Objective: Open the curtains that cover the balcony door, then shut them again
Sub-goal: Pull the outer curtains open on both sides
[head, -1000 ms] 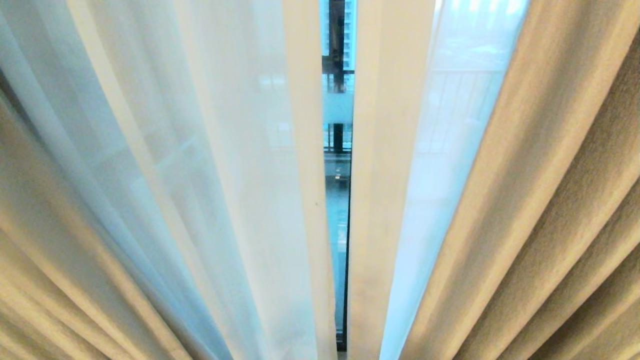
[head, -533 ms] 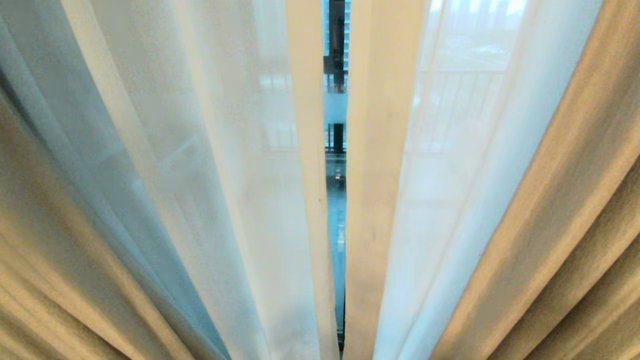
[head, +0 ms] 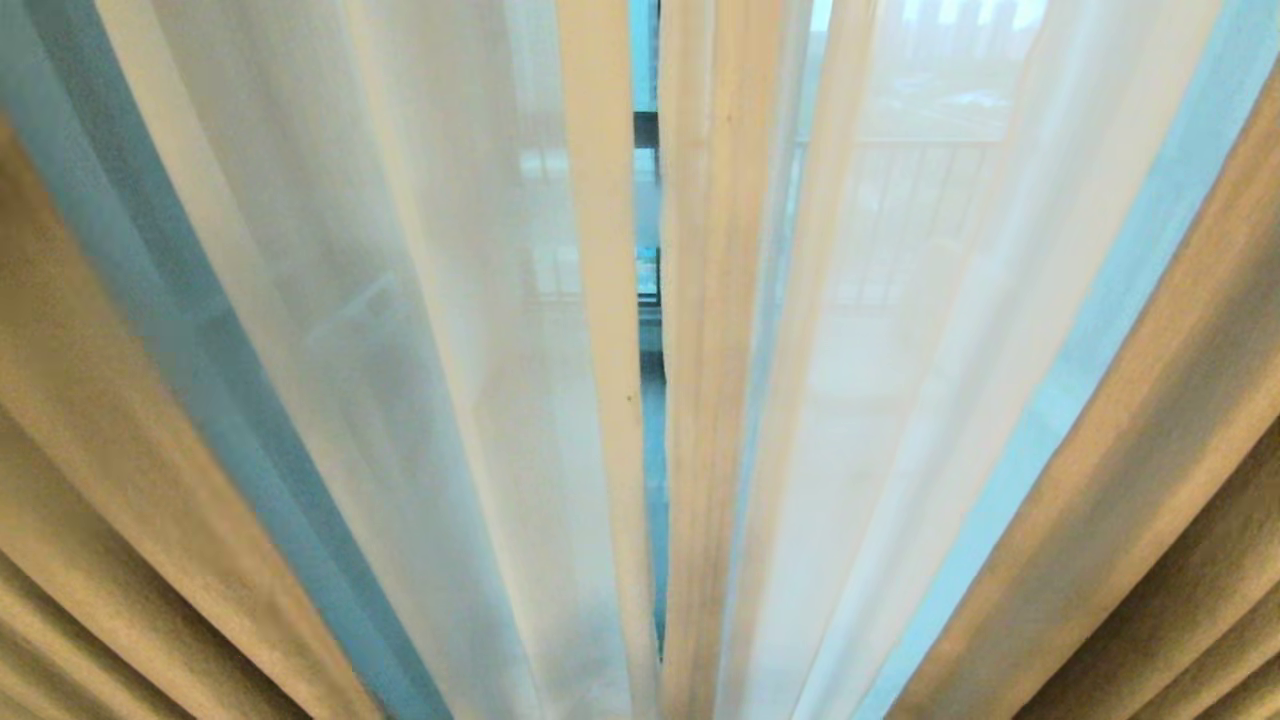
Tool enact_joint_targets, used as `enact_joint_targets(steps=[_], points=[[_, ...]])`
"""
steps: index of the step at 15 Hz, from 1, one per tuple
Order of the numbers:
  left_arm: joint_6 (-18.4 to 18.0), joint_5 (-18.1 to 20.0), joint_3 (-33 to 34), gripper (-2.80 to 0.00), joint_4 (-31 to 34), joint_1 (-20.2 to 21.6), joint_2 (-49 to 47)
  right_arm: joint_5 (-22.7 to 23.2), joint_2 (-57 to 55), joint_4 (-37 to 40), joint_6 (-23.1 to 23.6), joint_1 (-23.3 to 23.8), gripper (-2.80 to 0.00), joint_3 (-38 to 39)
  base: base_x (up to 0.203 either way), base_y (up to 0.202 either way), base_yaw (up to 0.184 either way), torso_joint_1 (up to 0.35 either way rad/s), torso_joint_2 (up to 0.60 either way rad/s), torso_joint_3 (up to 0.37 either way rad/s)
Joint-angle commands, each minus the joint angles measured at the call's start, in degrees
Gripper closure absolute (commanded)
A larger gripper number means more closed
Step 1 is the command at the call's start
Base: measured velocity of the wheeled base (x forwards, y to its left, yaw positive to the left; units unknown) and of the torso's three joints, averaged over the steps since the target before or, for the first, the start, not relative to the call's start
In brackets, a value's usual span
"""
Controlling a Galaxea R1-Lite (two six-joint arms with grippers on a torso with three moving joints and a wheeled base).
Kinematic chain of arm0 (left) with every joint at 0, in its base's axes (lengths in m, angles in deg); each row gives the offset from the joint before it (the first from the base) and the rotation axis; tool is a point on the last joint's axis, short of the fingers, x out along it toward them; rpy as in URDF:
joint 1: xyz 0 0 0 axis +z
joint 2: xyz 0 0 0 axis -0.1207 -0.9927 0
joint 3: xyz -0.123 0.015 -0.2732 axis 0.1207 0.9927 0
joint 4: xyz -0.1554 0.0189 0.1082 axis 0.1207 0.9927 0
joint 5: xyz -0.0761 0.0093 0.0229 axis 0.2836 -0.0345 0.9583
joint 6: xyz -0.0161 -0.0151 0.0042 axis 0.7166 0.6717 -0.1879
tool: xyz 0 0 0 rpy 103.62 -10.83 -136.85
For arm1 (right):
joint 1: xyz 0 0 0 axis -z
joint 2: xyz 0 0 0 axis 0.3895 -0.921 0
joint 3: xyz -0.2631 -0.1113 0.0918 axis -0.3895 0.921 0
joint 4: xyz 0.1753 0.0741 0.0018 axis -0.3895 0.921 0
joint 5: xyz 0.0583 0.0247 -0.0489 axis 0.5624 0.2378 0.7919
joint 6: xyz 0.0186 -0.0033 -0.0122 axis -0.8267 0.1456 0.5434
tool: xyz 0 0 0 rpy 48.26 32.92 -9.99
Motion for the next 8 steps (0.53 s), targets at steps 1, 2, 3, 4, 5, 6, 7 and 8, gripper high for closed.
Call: enact_joint_targets(steps=[1, 2, 3, 4, 5, 6, 7, 8], points=[[0.1, 0.1, 1.8, -2.80, 0.0, -0.1, 1.9, 0.0, 0.0, 0.0, 0.0, 0.0, 0.00, 0.0, 0.000, 0.000, 0.000, 0.000, 0.00, 0.000], [0.1, 0.1, 2.8, -2.80, 0.0, -0.1, 2.6, 0.0, 0.0, 0.0, 0.0, 0.0, 0.00, 0.0, 0.000, 0.000, 0.000, 0.000, 0.00, 0.000], [0.1, 0.1, 4.1, -2.80, 0.0, -0.1, 3.7, 0.0, 0.0, 0.0, 0.0, 0.0, 0.00, 0.0, 0.000, 0.000, 0.000, 0.000, 0.00, 0.000], [0.1, 0.1, 5.2, -2.80, 0.0, 0.0, 4.5, 0.0, 0.0, 0.0, 0.0, 0.0, 0.00, 0.0, 0.000, 0.000, 0.000, 0.000, 0.00, 0.000], [0.1, 0.1, 6.2, -2.80, 0.0, 0.0, 5.4, 0.0, 0.0, 0.0, 0.0, 0.0, 0.00, 0.0, 0.000, 0.000, 0.000, 0.000, 0.00, 0.000], [0.1, 0.1, 7.9, -2.80, 0.0, 0.0, 6.9, 0.0, 0.0, 0.0, 0.0, 0.0, 0.00, 0.0, 0.000, 0.000, 0.000, 0.000, 0.00, 0.000], [0.1, 0.1, 9.8, -2.80, 0.1, 0.0, 8.3, 0.0, 0.0, 0.0, 0.0, 0.0, 0.00, 0.0, 0.000, 0.000, 0.000, 0.000, 0.00, 0.000], [0.1, 0.1, 11.5, -2.80, 0.1, 0.0, 9.8, 0.0, 0.0, 0.0, 0.0, 0.0, 0.00, 0.0, 0.000, 0.000, 0.000, 0.000, 0.00, 0.000]])
